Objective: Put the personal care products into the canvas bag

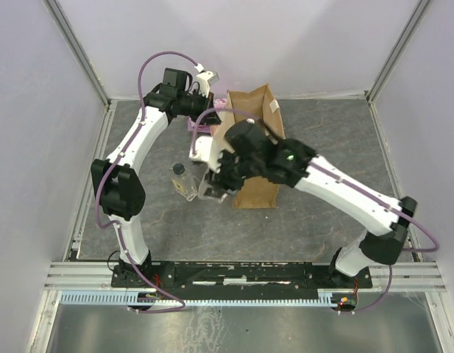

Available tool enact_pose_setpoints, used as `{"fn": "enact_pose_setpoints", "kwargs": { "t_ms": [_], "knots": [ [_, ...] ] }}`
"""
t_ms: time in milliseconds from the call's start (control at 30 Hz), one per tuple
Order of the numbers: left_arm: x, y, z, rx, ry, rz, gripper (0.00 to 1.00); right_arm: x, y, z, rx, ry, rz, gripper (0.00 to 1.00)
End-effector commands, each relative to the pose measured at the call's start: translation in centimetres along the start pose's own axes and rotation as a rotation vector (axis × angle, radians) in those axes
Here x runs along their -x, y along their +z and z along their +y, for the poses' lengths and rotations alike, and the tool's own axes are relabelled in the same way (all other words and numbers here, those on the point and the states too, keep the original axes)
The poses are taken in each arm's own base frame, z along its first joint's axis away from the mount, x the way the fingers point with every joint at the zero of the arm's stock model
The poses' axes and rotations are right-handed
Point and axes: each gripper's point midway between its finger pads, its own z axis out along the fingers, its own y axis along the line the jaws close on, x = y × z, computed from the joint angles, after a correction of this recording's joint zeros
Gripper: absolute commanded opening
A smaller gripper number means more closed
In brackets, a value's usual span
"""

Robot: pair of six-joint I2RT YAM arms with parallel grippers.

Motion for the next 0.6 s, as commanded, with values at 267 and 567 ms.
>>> {"fn": "enact_pose_setpoints", "kwargs": {
  "t_ms": [267, 567],
  "knots": [
    [2.4, -0.7, 0.3, 0.017, 0.048, -0.063, 0.03, 9.5, -15.6, -10.9, -0.403, 0.038, -0.446, 0.0],
    [2.6, -0.1, 0.6, 0.011, 0.039, -0.064, 0.03, 4.7, -14.7, -16.2, -0.438, 0.096, -0.327, 0.0]
  ]
}}
